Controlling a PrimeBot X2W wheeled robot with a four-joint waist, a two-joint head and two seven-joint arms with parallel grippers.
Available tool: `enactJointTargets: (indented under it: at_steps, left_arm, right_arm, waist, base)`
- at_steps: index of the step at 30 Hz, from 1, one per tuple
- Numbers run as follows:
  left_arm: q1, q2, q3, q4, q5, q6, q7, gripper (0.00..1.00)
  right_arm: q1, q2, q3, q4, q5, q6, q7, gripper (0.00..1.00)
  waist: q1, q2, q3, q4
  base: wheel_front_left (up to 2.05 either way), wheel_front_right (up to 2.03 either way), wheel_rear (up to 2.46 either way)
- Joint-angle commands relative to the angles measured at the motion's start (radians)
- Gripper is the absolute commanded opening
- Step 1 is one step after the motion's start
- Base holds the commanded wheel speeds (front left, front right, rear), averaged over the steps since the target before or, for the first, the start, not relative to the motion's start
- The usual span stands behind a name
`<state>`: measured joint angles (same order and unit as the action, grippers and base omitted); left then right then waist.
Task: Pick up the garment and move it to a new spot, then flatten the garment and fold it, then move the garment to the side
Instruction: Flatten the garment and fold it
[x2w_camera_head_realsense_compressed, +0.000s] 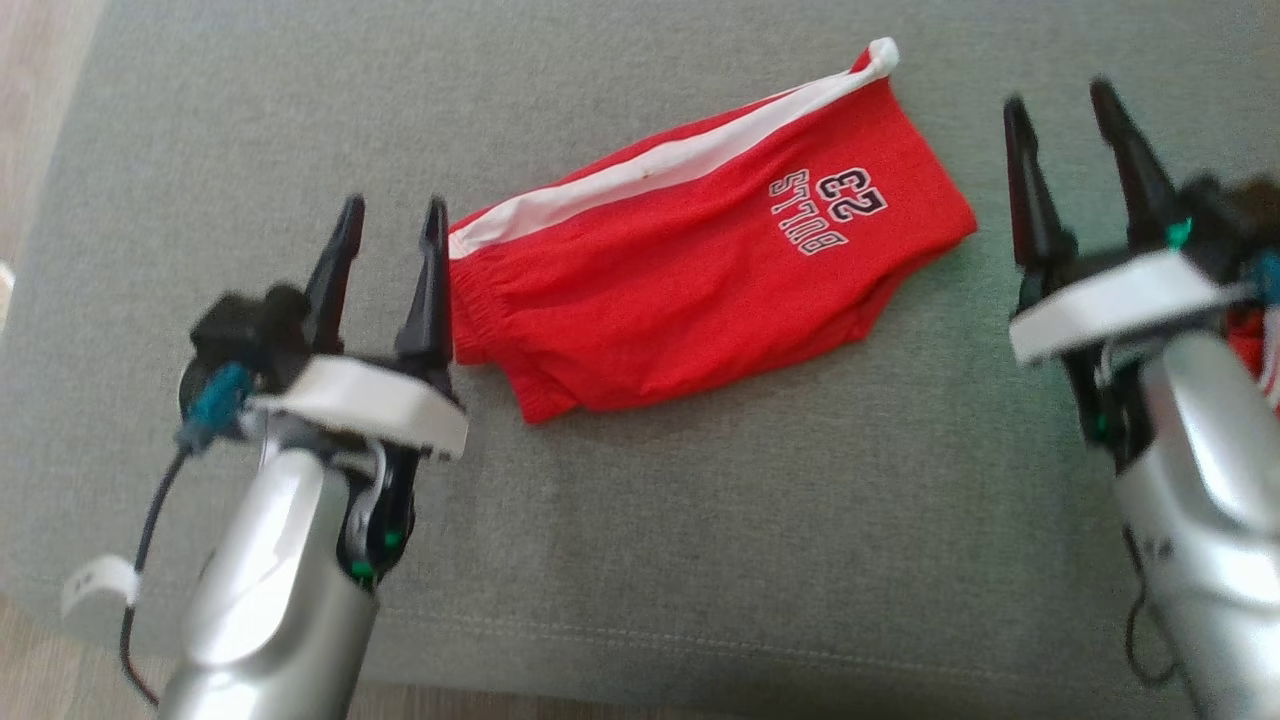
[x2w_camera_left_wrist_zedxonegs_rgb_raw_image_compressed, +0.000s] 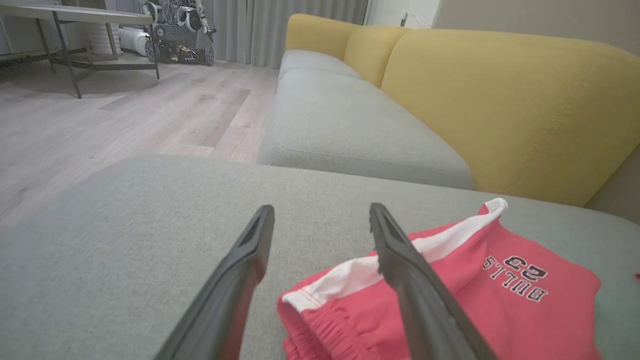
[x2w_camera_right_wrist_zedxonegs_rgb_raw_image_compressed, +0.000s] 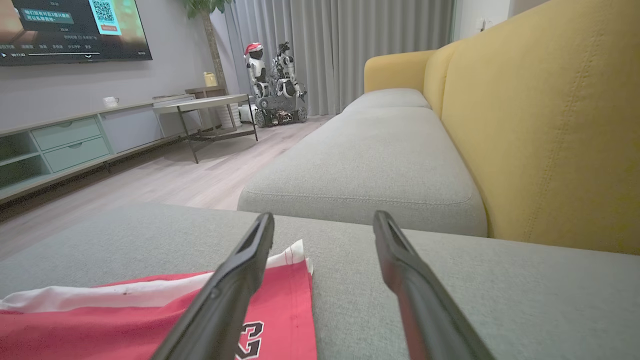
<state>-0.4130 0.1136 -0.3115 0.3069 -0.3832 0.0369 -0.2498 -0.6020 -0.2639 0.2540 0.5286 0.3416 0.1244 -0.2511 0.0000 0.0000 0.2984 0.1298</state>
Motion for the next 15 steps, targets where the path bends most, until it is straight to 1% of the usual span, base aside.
enactJointTargets:
  at_steps: [1,8,9,12,15]
  left_arm:
    - [0.017,0.037,0.042,-0.042,0.017,0.009,-0.012,1.00]
    - [0.078,0.046,0.057,-0.042,0.032,0.014,-0.012,1.00]
    - [0.078,0.046,0.057,-0.042,0.032,0.014,-0.012,1.00]
    - [0.092,0.049,0.061,-0.039,0.036,0.014,-0.012,1.00]
    - [0.095,0.050,0.061,-0.029,0.033,0.008,-0.012,1.00]
  right_arm:
    - [0.071,0.020,-0.022,-0.096,-0.036,0.006,0.004,1.00]
    - [0.293,0.084,-0.142,-0.330,-0.108,0.006,0.099,1.00]
    - [0.293,0.084,-0.142,-0.330,-0.108,0.006,0.099,1.00]
    - [0.348,0.104,-0.170,-0.402,-0.129,0.006,0.141,1.00]
    - [0.378,0.114,-0.184,-0.449,-0.138,0.006,0.171,1.00]
  waist:
    - [0.0000,0.0000,-0.020,-0.015]
    - [0.0000,0.0000,-0.049,-0.026]
    - [0.0000,0.0000,-0.049,-0.026]
    - [0.0000,0.0000,-0.053,-0.028]
    - [0.0000,0.0000,-0.055,-0.027]
  base:
    - [0.00,0.00,0.00]
    - [0.00,0.00,0.00]
    - [0.00,0.00,0.00]
    - [0.00,0.00,0.00]
    - [0.00,0.00,0.00]
